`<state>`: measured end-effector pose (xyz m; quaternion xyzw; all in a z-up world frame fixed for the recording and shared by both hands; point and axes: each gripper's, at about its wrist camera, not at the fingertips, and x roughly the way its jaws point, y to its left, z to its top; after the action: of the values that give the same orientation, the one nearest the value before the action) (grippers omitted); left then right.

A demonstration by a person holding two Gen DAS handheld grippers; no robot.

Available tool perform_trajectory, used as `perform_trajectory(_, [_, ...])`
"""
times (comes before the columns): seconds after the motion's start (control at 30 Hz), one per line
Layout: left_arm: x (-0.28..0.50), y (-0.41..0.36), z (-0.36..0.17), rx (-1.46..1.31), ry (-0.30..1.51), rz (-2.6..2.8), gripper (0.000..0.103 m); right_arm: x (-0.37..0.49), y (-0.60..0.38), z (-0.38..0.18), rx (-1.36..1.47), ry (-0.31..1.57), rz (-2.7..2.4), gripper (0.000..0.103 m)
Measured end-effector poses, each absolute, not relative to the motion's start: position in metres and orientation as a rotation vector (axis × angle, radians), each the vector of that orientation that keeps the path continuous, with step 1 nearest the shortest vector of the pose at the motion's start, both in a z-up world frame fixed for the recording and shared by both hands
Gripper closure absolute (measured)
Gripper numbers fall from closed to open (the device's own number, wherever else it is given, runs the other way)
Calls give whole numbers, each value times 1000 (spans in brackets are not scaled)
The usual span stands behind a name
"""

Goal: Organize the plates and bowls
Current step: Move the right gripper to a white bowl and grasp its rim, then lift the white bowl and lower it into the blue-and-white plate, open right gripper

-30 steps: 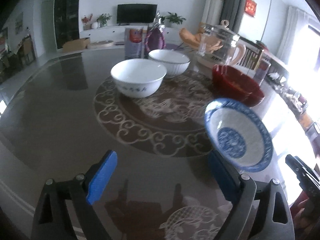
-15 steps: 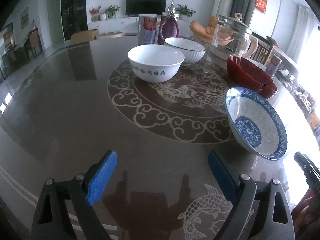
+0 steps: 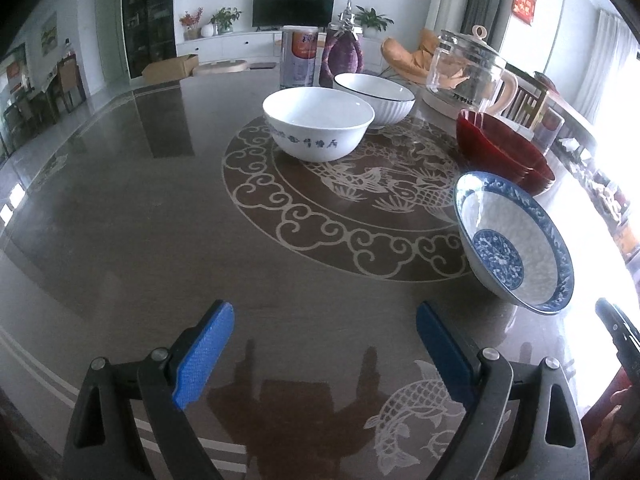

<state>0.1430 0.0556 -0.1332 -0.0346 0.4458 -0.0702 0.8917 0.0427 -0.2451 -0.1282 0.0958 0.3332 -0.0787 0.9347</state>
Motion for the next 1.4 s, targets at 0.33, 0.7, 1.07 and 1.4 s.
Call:
perform_trajectory(0.33, [187, 100, -109, -63, 930, -180, 11, 82, -236, -92, 181, 701, -91, 31])
perform_trajectory(0.7, [317, 134, -77, -188, 1042, -230, 11, 231, -173, -41, 322, 972, 245, 31])
perform_trajectory(1.07, [379, 111, -114, -123, 1191, -203, 40, 335, -91, -97, 296, 1216, 254, 32])
perform_trajectory(1.4, [383, 101, -128, -128, 1218, -237, 75, 351, -68, -121, 283, 1255, 217, 63])
